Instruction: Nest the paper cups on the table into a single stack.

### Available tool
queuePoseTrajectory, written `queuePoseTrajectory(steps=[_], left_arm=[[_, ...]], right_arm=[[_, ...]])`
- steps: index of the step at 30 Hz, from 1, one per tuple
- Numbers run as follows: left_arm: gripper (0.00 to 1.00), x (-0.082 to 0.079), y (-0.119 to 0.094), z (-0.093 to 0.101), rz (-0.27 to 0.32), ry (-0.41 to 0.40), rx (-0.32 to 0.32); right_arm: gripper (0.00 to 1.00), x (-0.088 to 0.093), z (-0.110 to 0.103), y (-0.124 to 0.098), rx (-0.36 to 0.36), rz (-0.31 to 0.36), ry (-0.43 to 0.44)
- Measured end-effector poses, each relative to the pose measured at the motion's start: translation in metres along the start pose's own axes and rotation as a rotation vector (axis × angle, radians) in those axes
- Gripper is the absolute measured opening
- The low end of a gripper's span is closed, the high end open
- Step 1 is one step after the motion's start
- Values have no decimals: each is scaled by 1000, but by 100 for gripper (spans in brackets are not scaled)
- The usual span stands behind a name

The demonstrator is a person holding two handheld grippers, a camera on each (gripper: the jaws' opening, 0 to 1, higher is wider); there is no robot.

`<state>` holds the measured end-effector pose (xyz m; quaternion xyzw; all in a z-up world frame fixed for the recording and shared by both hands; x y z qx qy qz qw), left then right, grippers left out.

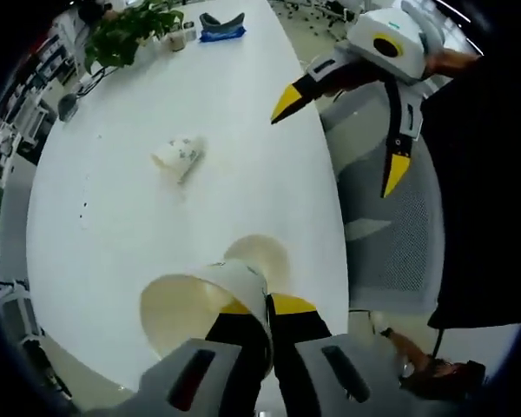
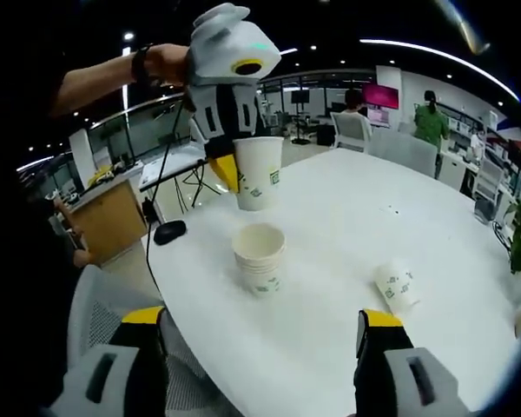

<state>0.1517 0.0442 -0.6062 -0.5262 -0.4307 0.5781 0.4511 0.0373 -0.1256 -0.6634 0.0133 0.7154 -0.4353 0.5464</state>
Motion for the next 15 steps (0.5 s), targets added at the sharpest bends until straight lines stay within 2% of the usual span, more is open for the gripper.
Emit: queuePoseTrajectory(steps=[10,15], left_arm=[[0,-4,8,2,-55,64,-24],[0,-6,13,10,-75,86,-24]], right_arm=[[91,2,-2,-2,1,-5,2],[91,3,-2,-2,4,-6,6]])
Point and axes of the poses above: the point that each gripper's makers call its tool centre point, and the gripper's own axes: y roughly forward along the fingers, z roughly to its right, x roughly out of its underside, the point moved 8 cm from there along -y, roughly backward along the fingers, and after that the axes turned 6 degrees about -y, right-handed, at the moved point
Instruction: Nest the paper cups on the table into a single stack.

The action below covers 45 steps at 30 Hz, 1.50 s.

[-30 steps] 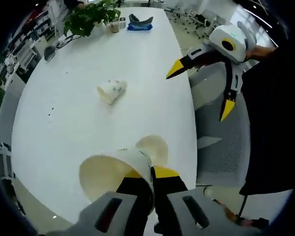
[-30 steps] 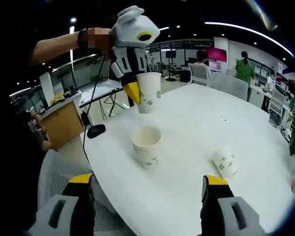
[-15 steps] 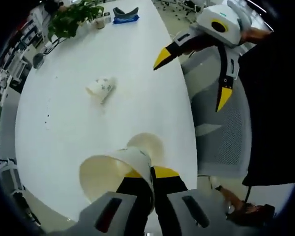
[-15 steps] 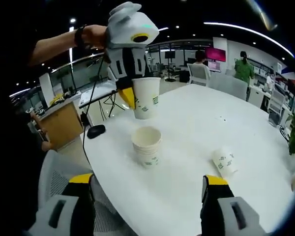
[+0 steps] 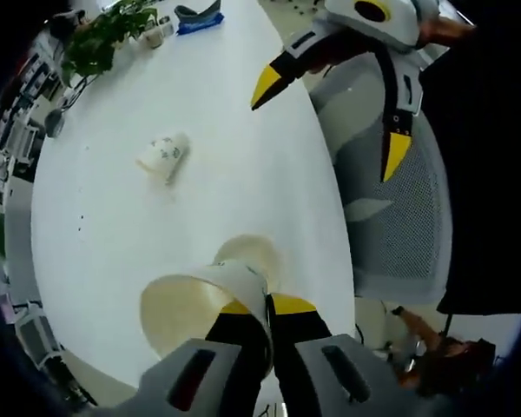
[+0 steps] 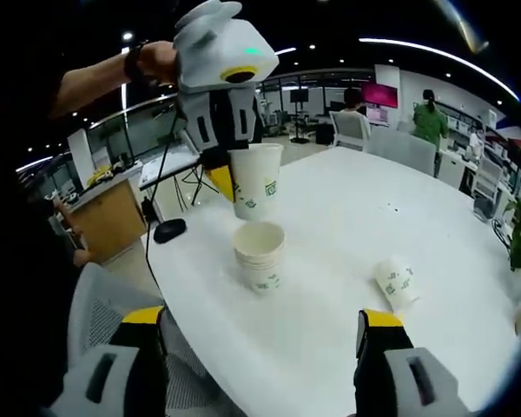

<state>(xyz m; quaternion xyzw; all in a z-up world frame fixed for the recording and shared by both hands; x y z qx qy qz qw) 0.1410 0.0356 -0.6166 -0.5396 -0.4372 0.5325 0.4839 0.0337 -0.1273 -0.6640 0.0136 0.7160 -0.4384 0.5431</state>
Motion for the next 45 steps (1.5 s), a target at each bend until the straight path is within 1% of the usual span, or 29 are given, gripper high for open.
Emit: queuePoseTrajectory(steps=[7,12,17,24,28,31,36,45], left_arm=[[0,-6,9,7,-23,19,-4],[0,-8,17,9,-24,22,3],[0,-7,28,10,-43,31,5],[0,-13,33,17,-57,30,12],[0,-10,38,16,-72,38,13],[0,-10,38,17,-71,36,17],[0,-8,45,16,-70,41,19],[0,-6,47,14,-72,49,21]], right_arm=[[91,-1,1,-2,4,3,0],[91,2,1,-5,10,4,2],[91,3,0,-7,12,-1,4],[91,4,1,-8,17,-4,6],[91,6,1,-9,20,-6,8],[91,7,1,-10,20,-9,8],[91,10,0,-11,18,-16,14],[91,10,0,-11,17,-17,19]])
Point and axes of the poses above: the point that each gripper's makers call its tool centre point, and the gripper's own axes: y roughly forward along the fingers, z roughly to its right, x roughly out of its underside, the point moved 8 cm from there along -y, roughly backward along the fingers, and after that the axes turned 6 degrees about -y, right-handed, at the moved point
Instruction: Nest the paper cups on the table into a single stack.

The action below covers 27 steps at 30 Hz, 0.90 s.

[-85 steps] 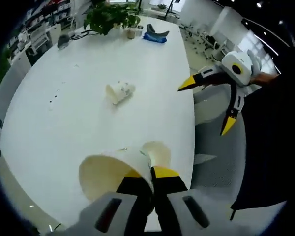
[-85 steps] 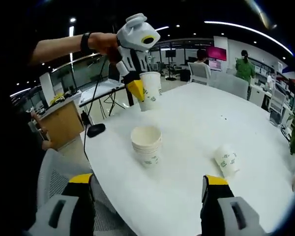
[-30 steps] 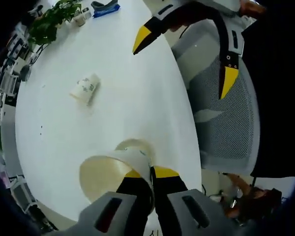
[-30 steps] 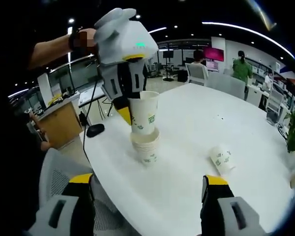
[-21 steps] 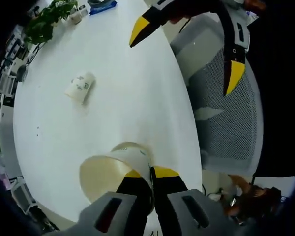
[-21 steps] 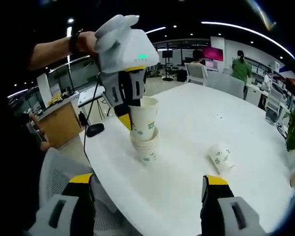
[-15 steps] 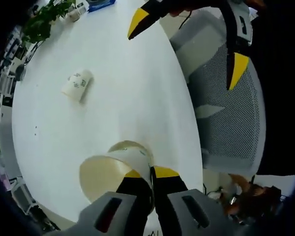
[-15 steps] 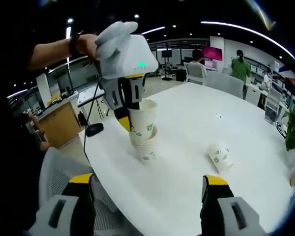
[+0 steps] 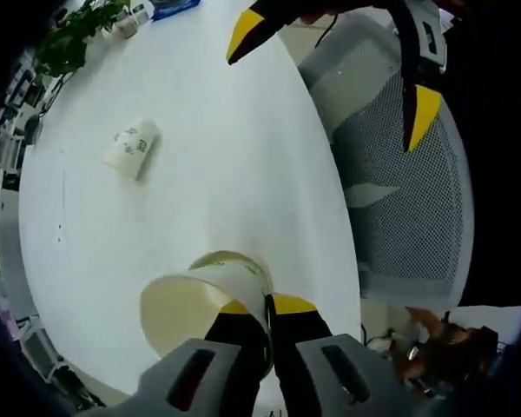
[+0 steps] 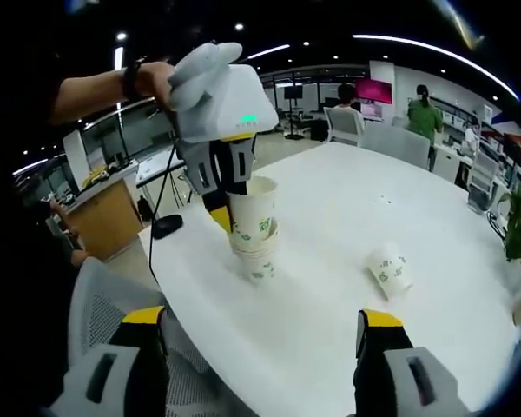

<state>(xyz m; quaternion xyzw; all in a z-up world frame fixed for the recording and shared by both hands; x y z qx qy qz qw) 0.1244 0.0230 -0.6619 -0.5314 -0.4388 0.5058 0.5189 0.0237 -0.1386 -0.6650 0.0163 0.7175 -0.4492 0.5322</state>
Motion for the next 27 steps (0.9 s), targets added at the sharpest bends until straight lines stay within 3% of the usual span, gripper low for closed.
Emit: queuePoseTrajectory(steps=[27], left_arm=[[6,3,4,-3,4,31,-1]], right_arm=[[91,1,1,3,-7,1,3]])
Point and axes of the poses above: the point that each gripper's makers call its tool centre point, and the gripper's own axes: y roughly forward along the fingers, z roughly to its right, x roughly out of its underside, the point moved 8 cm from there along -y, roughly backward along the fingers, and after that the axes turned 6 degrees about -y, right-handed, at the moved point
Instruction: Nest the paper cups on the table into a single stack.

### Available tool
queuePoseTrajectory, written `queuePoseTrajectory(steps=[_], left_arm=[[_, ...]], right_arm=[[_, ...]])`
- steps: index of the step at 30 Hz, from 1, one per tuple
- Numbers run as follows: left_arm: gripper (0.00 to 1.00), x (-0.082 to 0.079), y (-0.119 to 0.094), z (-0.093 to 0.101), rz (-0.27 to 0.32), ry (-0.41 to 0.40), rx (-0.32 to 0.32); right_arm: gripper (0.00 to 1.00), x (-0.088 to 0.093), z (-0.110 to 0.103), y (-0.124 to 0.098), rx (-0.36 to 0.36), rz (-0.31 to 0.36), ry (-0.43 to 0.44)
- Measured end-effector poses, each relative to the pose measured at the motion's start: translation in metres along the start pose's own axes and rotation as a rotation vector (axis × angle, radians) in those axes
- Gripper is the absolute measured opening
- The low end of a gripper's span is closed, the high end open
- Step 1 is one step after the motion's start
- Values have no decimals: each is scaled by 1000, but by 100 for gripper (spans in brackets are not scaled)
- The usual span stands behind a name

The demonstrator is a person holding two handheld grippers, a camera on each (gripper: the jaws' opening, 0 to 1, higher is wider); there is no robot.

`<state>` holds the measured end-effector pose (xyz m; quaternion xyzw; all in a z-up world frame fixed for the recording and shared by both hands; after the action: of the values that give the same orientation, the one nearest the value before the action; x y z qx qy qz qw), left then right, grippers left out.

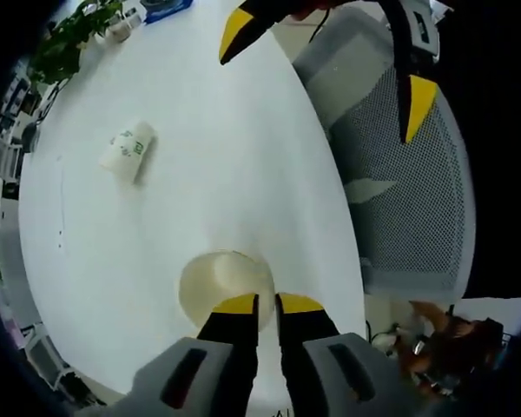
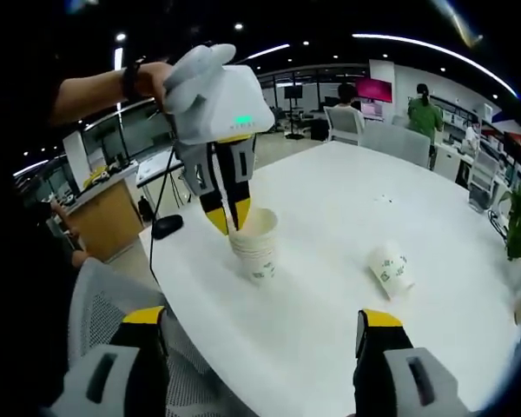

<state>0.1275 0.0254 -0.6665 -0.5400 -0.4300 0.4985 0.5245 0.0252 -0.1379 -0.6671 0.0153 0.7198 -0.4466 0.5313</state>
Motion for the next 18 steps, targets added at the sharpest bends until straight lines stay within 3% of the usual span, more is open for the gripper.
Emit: queuePoseTrajectory(steps=[10,18], left_arm=[[12,3,-13,-1,35,-23,-1],[25,3,-33,-9,148,-68,-14]], right_arm=[[91,-3,0,3,-2,6,-7],[91,-4,-2,2,-3,11,-13]])
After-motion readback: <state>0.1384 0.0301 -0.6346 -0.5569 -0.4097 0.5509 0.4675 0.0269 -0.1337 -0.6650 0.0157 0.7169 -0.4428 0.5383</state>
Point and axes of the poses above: the point that each gripper's makers call its tool centre point, and the gripper's own axes: y roughly forward along the fingers, z roughly to its right, x roughly out of its underside, the point moved 8 cm from there along -y, roughly backward along the fingers, and after that the axes turned 6 degrees about -y, right-handed, at the moved point
